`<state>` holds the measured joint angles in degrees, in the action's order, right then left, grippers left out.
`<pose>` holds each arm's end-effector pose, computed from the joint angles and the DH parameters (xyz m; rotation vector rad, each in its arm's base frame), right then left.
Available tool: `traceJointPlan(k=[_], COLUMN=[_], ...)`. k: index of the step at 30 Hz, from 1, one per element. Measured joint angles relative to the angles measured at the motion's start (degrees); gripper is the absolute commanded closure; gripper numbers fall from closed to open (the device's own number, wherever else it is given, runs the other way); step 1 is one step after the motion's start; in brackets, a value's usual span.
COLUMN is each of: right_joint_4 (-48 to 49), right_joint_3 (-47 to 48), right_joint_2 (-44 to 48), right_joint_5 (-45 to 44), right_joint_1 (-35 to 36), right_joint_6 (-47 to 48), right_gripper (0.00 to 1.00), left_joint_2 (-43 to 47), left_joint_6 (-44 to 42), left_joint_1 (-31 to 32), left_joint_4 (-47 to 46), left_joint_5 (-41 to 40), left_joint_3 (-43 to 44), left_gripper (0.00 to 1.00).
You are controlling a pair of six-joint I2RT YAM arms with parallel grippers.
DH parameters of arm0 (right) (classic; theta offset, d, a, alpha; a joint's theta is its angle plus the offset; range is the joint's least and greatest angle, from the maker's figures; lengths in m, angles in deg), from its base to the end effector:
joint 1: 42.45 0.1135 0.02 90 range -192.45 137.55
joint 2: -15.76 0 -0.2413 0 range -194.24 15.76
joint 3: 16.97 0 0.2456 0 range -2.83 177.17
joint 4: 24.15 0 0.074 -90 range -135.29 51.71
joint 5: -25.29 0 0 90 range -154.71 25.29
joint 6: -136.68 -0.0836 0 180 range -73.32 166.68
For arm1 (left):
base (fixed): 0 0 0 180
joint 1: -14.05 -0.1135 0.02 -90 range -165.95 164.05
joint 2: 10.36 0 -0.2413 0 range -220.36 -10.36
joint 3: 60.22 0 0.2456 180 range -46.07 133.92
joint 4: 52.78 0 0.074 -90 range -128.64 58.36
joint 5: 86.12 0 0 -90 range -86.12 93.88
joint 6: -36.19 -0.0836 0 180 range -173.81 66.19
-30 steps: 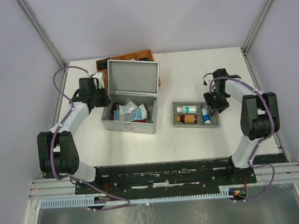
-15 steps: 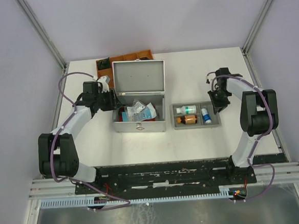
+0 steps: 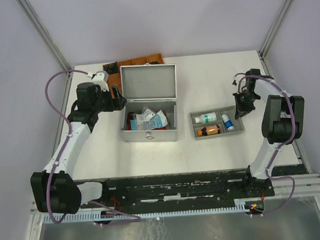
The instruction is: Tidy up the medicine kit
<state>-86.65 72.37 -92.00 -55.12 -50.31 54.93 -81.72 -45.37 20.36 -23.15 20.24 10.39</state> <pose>0.3499 -0.0342 0.1112 -0.0297 2.9540 0.2125 0.3170 -0.0587 0.2609 0.1341 2.1055 -0.4544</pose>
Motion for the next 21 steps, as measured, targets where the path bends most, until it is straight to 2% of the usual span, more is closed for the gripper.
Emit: traceJointPlan(k=[12,21], right_joint_4=[-7.04,-7.80], right_joint_3=[4.24,4.24], right_joint_2=[2.01,4.20], right_joint_5=[5.14,5.81], right_joint_1=[-1.36,-1.60], right_joint_6=[-2.56,-4.61], right_gripper=[1.00,1.00], left_joint_2=[2.10,2.16], left_joint_6=[-1.99,-2.05], left_joint_1=[3.58,5.66], left_joint_4=[1.40,1.77], left_joint_5=[-0.76,0.46], left_joint_3=[1.22,1.22], left_gripper=[0.25,0.25])
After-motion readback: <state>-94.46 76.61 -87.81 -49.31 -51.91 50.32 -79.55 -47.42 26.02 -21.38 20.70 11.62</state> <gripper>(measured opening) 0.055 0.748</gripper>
